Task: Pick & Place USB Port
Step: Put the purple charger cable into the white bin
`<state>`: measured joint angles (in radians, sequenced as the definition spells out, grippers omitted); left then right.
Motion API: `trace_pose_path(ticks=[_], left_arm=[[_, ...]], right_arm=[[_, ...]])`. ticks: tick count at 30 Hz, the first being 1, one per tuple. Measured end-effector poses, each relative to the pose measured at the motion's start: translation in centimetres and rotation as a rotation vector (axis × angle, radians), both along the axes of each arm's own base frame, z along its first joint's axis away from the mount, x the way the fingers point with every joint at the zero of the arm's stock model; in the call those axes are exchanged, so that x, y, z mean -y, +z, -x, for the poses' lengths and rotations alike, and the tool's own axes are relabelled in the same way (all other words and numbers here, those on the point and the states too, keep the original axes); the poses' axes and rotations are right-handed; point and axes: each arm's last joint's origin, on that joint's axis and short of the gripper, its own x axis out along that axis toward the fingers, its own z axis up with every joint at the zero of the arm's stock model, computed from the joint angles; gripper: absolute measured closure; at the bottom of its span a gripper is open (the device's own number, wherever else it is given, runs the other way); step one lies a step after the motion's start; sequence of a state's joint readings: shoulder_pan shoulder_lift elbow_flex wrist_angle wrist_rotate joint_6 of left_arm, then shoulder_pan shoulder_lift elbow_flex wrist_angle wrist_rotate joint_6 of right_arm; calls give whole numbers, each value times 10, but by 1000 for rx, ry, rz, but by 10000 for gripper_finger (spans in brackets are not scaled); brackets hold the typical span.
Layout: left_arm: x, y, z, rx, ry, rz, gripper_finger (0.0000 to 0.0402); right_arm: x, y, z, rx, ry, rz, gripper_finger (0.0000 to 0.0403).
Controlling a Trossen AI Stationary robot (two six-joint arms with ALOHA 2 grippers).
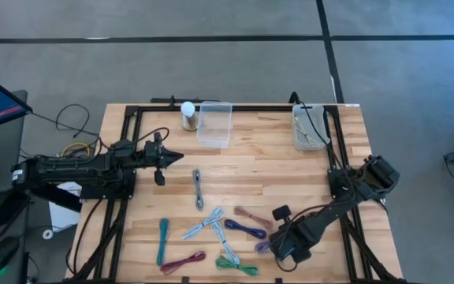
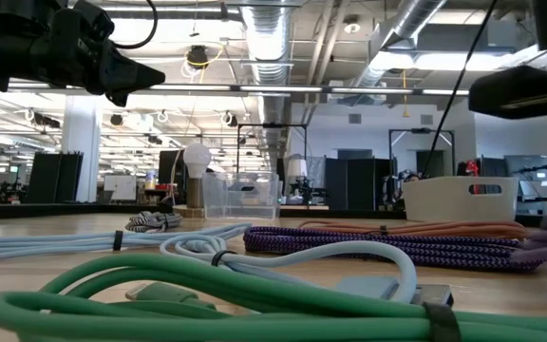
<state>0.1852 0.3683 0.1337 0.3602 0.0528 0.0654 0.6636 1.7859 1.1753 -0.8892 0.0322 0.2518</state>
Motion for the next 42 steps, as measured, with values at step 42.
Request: trace_pose_path(ticks=[42], left_arm=[[0, 0, 0, 0, 0, 0, 392]], right_arm=[[162, 171, 110, 663, -673, 348, 396]])
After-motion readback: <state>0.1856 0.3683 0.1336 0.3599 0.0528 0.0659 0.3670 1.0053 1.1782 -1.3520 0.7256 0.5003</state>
